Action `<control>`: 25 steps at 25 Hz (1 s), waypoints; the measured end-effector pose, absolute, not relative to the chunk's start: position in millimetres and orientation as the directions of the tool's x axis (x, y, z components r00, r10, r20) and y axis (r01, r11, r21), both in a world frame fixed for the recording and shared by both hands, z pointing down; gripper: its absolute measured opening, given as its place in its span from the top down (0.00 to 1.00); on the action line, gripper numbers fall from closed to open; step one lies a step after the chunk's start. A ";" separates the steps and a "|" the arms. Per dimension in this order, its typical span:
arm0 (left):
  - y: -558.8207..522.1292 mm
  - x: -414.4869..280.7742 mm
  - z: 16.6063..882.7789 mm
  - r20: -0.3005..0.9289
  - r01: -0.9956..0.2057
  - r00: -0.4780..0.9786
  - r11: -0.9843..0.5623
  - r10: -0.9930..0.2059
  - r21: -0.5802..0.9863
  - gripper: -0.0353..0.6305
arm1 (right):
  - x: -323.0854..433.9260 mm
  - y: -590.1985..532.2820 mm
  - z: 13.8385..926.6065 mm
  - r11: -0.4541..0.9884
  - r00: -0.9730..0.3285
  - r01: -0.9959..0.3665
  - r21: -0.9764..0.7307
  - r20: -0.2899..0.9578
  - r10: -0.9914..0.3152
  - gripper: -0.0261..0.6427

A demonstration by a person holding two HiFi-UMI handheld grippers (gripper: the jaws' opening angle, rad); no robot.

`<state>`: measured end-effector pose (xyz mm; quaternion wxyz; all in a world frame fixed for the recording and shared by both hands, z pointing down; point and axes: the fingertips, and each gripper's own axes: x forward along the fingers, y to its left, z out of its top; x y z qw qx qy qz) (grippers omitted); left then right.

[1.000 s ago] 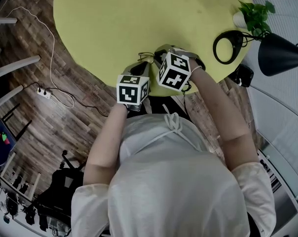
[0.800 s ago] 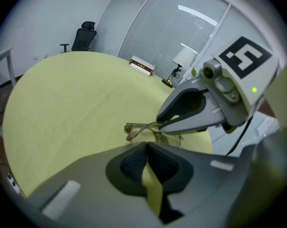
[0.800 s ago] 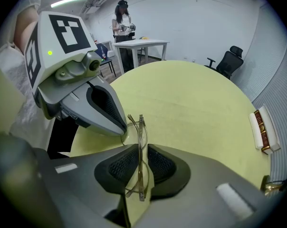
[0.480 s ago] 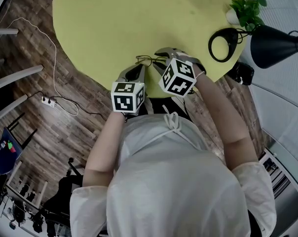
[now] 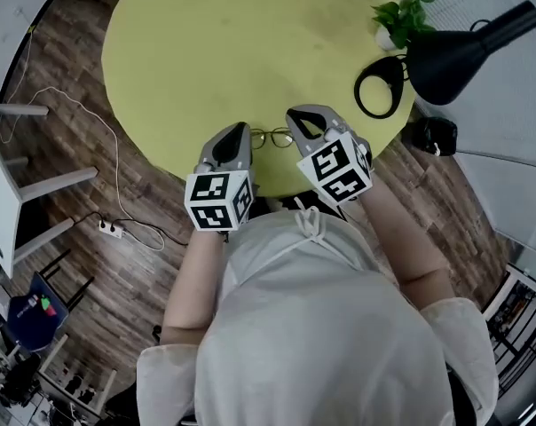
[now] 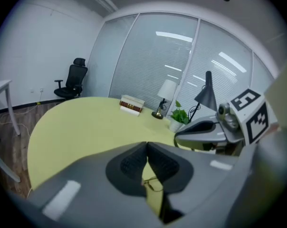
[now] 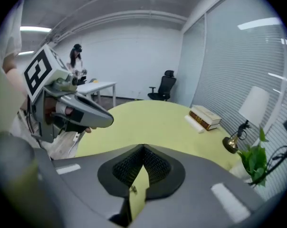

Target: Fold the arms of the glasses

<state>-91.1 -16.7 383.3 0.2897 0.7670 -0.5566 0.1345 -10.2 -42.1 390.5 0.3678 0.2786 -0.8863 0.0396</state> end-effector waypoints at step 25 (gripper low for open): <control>-25.0 -121.9 257.5 0.256 -0.974 0.226 -0.212 -0.940 0.079 0.94 | 38.9 -47.7 276.9 0.574 -0.521 -0.814 0.087 0.327 -0.789 0.97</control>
